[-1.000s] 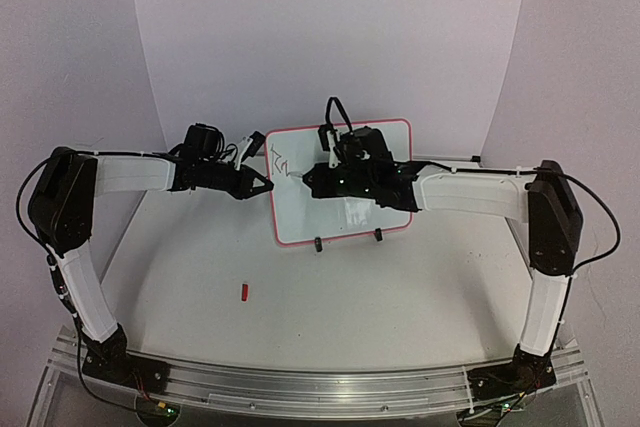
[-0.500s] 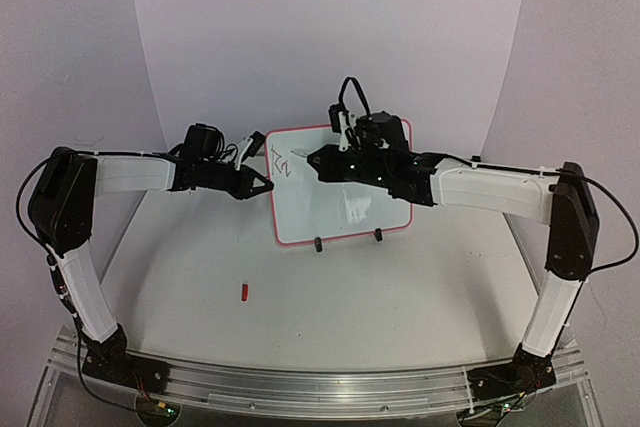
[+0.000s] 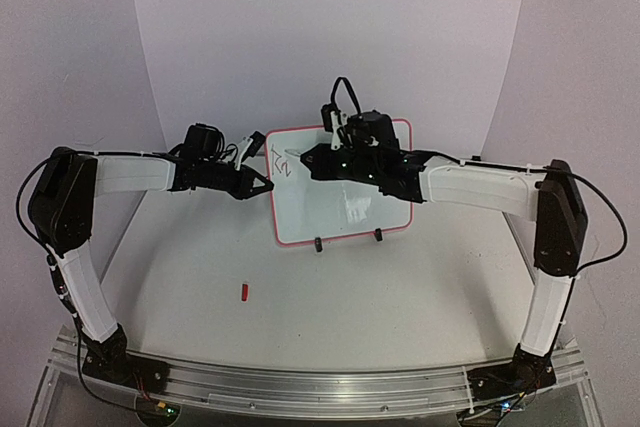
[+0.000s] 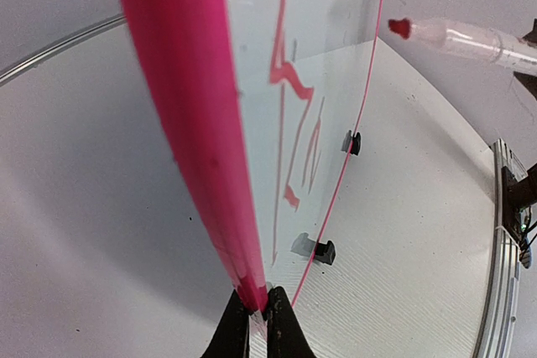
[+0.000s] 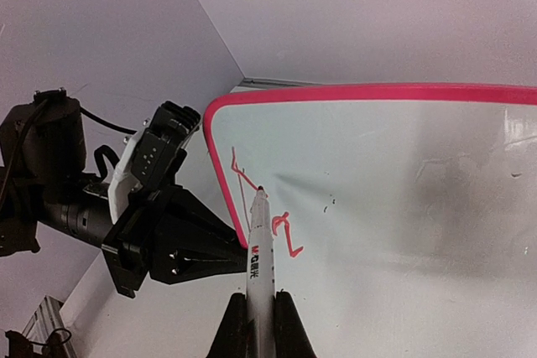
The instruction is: Write a sentence on the whiteboard
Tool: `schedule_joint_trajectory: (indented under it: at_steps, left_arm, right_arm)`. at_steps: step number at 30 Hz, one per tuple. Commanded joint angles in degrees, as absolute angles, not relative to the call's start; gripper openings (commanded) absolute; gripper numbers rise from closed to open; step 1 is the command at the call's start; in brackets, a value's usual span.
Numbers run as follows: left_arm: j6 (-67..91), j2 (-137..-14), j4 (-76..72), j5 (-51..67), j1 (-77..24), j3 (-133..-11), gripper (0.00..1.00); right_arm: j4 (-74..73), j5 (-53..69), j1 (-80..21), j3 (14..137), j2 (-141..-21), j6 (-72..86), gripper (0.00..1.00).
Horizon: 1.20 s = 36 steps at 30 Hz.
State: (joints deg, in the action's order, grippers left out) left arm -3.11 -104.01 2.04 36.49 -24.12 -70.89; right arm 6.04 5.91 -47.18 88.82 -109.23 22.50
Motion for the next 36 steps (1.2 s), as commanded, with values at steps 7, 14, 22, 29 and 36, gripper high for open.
schedule_joint_trajectory:
  at_steps: [7,14,22,29,36]
  left_arm:
    - [-6.69,-104.11,4.56,32.57,-24.36,-72.44,0.00]
    - [-6.91,-104.14,4.48,32.44,-24.39,-72.25,0.00]
    - [-6.95,-103.89,4.57,32.46,-24.44,-72.10,0.00]
    - [-6.97,-103.79,4.55,32.30,-24.43,-71.98,0.00]
    - [-6.54,-104.19,4.66,31.95,-24.44,-72.16,0.00]
  right_arm:
    - [5.54,3.81,-47.06,91.14,-110.98,21.97,0.00]
    - [5.45,2.82,-47.09,91.79,-111.94,21.63,0.00]
    - [4.90,2.72,-46.95,92.64,-113.10,21.65,0.00]
    - [4.83,3.02,-46.96,91.92,-112.29,21.66,0.00]
    - [7.41,6.55,-47.02,86.17,-106.12,21.55,0.00]
